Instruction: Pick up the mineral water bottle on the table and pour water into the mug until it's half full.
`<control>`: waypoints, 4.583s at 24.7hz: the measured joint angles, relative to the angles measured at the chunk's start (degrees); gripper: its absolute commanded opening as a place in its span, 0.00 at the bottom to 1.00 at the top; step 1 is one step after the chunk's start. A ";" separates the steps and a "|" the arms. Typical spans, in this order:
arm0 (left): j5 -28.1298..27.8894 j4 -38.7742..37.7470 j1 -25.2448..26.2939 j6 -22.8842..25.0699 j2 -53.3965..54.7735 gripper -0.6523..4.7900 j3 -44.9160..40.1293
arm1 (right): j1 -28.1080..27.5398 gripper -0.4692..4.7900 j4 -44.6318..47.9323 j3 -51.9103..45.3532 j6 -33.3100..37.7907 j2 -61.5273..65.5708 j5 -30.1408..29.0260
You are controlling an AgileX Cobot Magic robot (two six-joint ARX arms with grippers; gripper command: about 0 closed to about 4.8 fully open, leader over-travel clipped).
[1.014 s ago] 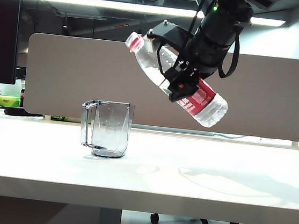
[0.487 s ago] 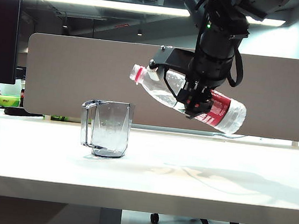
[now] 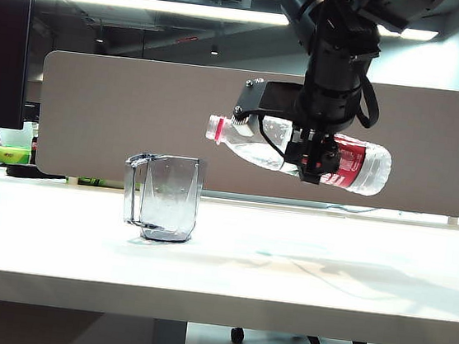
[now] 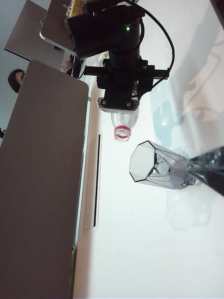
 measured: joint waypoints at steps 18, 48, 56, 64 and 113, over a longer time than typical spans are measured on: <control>0.02 0.00 0.00 0.00 0.02 0.11 0.00 | 2.69 0.54 5.25 0.04 -7.65 0.02 4.74; 0.00 0.00 0.00 0.00 0.00 0.11 0.00 | 2.60 0.54 9.53 1.20 -19.04 0.02 12.61; 0.00 0.00 0.00 0.00 0.00 0.11 0.00 | 2.64 0.54 9.94 1.31 -21.40 0.02 13.66; 0.00 0.00 0.00 0.00 0.00 0.11 0.00 | 2.67 0.54 9.97 1.31 -19.98 0.02 13.59; 0.00 -0.24 0.00 0.00 0.00 0.11 0.00 | -3.10 0.08 59.17 -42.62 62.12 -10.27 -32.54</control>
